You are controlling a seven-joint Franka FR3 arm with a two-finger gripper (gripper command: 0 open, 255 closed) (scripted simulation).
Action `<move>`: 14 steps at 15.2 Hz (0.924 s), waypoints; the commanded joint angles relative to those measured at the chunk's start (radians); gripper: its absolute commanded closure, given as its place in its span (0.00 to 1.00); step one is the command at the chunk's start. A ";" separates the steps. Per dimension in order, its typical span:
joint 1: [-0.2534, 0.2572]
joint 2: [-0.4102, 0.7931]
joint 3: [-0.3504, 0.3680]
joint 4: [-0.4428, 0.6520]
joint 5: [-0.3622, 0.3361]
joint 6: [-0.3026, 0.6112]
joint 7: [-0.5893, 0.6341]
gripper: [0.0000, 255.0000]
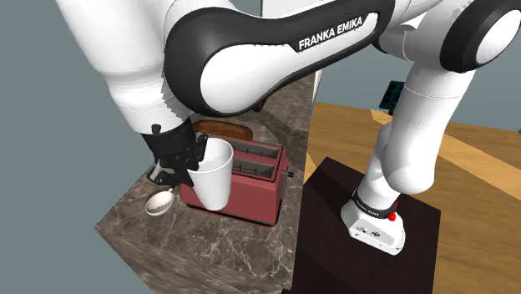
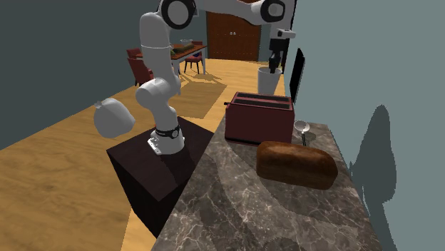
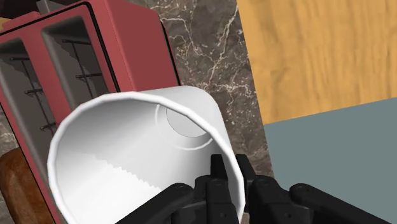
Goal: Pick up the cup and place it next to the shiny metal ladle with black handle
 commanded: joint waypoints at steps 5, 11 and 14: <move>-0.003 0.010 -0.003 -0.078 -0.009 0.075 0.014 1.00; -0.004 0.026 -0.004 -0.142 -0.022 0.151 0.029 1.00; -0.003 0.037 -0.005 -0.171 -0.031 0.187 0.038 1.00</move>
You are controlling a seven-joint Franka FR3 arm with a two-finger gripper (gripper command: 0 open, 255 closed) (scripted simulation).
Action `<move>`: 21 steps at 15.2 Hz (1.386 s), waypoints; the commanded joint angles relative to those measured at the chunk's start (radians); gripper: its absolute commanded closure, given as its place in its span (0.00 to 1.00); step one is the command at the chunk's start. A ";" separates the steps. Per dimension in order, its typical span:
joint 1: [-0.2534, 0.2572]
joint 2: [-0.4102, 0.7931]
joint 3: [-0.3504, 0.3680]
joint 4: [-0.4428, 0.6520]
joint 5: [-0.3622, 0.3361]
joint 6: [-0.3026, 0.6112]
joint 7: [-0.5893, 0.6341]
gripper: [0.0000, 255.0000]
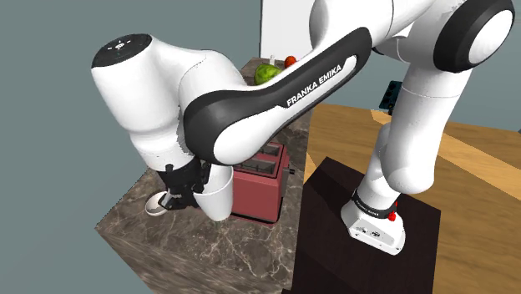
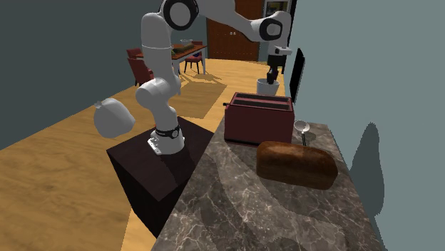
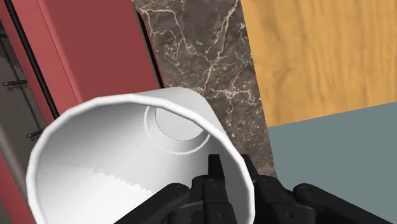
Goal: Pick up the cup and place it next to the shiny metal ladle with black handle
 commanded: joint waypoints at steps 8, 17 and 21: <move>0.004 0.051 -0.009 -0.081 -0.040 0.107 0.037 1.00; 0.006 0.067 -0.011 -0.100 -0.054 0.138 0.049 1.00; 0.006 0.070 -0.011 -0.097 -0.056 0.137 0.050 0.00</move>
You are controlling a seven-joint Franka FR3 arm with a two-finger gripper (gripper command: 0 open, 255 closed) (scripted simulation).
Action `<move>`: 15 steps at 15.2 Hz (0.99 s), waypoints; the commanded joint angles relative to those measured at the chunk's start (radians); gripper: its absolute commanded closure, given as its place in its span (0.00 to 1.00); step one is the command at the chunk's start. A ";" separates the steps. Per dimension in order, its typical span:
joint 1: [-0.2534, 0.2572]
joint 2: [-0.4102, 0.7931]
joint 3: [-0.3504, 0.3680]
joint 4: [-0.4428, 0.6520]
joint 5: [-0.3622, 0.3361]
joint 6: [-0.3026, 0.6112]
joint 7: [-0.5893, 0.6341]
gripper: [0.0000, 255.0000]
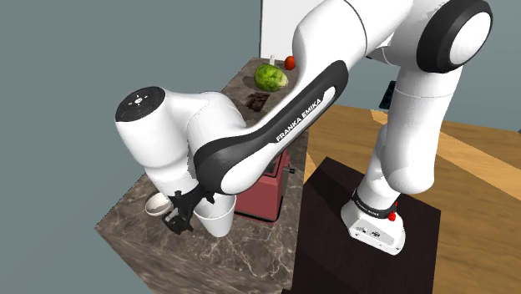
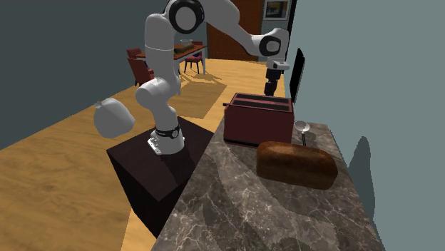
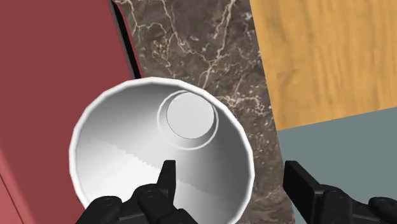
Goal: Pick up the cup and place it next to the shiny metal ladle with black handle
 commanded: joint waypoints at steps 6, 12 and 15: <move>0.002 -0.029 0.010 0.071 0.028 -0.093 -0.018 0.00; 0.003 -0.034 0.012 0.092 0.032 -0.118 -0.021 0.00; 0.003 -0.034 0.012 0.092 0.032 -0.118 -0.021 0.00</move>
